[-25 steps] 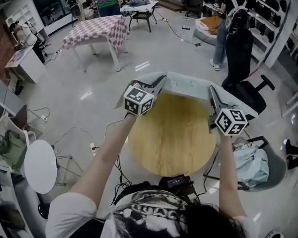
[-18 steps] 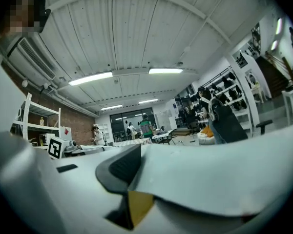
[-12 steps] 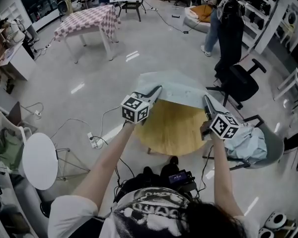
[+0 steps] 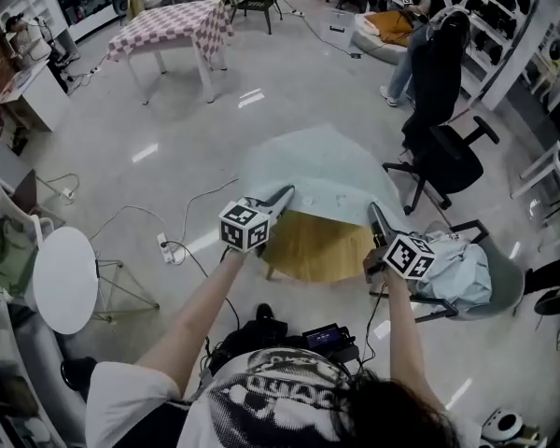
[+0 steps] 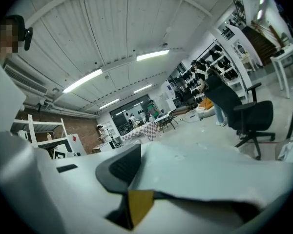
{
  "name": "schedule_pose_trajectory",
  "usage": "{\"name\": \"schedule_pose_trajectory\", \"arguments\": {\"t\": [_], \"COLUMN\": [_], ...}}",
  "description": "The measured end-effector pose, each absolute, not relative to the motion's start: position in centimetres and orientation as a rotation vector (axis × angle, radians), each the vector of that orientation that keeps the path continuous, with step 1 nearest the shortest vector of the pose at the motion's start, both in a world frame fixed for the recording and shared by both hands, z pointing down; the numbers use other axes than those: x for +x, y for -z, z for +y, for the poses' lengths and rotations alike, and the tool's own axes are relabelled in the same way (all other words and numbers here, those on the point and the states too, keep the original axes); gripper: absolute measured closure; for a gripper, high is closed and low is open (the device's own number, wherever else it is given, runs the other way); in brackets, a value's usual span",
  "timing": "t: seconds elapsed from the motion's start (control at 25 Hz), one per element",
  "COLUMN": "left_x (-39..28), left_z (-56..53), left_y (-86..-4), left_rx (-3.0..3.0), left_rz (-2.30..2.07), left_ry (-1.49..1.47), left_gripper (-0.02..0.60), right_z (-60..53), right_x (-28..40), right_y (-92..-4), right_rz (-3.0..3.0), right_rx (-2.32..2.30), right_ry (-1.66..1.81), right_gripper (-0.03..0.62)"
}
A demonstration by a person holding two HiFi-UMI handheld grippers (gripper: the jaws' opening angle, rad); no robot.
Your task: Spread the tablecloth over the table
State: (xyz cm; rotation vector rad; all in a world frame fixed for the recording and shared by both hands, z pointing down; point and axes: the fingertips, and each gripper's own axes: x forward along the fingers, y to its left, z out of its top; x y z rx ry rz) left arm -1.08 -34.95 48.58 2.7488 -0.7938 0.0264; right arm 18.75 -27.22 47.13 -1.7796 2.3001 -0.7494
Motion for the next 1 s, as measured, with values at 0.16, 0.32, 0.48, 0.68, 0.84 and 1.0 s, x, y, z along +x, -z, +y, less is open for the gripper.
{"name": "schedule_pose_trajectory", "arguments": {"t": [0.16,0.32,0.48,0.68,0.84,1.0], "left_x": [-1.4,-1.3,-1.0,-1.4,-1.7,-2.4], "left_z": [-32.1,-28.7,-26.0,-23.6,-21.9,-20.2], "left_y": [-50.8,-53.1,-54.7,-57.1,-59.2,-62.2], "left_rx": [2.698,2.638,2.588,2.513,2.496,2.47], "left_rz": [-0.831,-0.87,-0.925,-0.99,-1.023,-1.047], "left_ry": [-0.065,-0.11,-0.135,-0.171,-0.25,-0.367], "left_gripper": [0.506,0.505,0.504,0.503,0.503,0.503], "right_z": [-24.9,-22.0,-20.1,-18.4,-17.0,-15.6], "right_x": [18.9,19.5,19.9,19.6,19.2,18.0], "right_y": [-50.1,-53.4,-54.9,-57.3,-59.8,-62.7], "right_rz": [2.27,2.221,2.202,2.204,2.212,2.308], "right_rx": [-1.678,-1.584,-1.507,-1.458,-1.451,-1.492], "right_ry": [0.874,1.032,1.129,1.226,1.303,1.358], "right_gripper": [0.526,0.53,0.533,0.54,0.545,0.548]}}
